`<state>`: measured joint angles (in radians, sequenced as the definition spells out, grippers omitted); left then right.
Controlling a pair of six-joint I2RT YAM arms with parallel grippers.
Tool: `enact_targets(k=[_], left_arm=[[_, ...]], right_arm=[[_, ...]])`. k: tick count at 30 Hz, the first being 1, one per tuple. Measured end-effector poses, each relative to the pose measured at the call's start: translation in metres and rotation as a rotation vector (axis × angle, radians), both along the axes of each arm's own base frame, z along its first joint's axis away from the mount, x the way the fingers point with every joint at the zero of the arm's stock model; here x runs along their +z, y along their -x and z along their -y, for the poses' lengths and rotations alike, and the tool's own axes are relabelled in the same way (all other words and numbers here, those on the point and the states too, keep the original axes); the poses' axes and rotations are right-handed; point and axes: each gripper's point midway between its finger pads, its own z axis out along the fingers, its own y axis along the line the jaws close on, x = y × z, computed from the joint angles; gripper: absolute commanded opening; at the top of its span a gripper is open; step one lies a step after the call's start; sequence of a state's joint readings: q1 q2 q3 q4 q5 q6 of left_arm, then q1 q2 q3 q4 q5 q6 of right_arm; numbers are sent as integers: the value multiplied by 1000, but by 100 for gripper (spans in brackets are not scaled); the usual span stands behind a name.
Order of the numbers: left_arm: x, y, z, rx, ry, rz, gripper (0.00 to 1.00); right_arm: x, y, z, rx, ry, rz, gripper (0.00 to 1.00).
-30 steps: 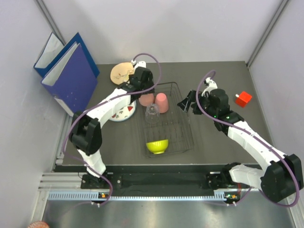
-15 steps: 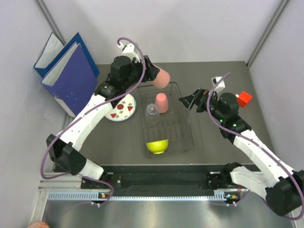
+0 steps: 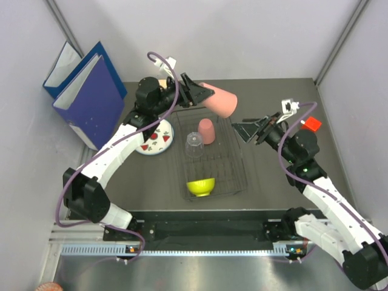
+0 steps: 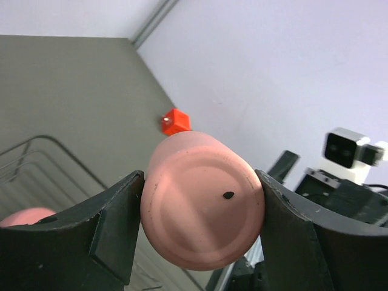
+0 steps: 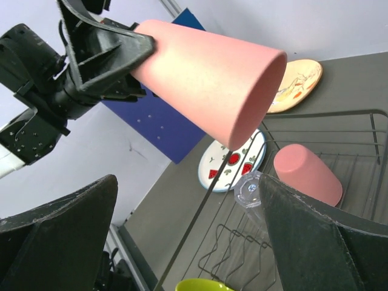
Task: Unload the mixed dishes from the dish rack
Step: Pick up the cup from the dish rack.
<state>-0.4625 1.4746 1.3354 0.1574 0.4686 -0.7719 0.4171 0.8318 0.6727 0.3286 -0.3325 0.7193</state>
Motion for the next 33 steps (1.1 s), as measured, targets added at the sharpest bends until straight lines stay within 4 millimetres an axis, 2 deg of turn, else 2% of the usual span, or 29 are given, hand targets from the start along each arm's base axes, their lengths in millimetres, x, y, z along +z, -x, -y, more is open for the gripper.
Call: enact_targets(k=[1, 9, 14, 17, 20, 21, 24, 26, 27, 28, 29, 31, 32, 33], left_arm=[[3, 2, 2, -15, 18, 5, 0], [9, 13, 8, -80, 80, -4, 0], [14, 17, 10, -107, 109, 2, 0], [15, 20, 11, -125, 125, 0, 0], [13, 22, 12, -131, 134, -7, 0], [11, 22, 12, -134, 138, -13, 0], [12, 25, 13, -151, 158, -23, 0], [16, 24, 11, -151, 170, -7, 11], [16, 24, 10, -150, 173, -7, 25], [17, 24, 10, -151, 181, -9, 43], [19, 24, 10, -152, 188, -6, 75], [22, 25, 10, -154, 194, 6, 86], [22, 24, 10, -144, 189, 10, 99], [18, 20, 9, -126, 178, 4, 99]], right_arm=[[-1, -1, -1, 3, 0, 0, 100], [-16, -19, -11, 14, 13, -45, 100], [-4, -29, -17, 22, -9, -19, 93], [6, -33, -20, 29, -34, 11, 79], [14, -34, -22, 39, -66, 36, 51], [17, -34, -23, 44, -77, 47, 31], [24, -33, -22, 49, -123, 75, 0], [23, -28, -24, 75, -167, 65, 0], [27, -25, -25, 90, -189, 68, 0], [31, -22, -25, 102, -202, 76, 0], [34, -20, -26, 111, -211, 83, 0], [37, -19, -26, 118, -219, 91, 0], [38, -17, -26, 123, -217, 97, 0], [39, -15, -26, 124, -212, 106, 0]])
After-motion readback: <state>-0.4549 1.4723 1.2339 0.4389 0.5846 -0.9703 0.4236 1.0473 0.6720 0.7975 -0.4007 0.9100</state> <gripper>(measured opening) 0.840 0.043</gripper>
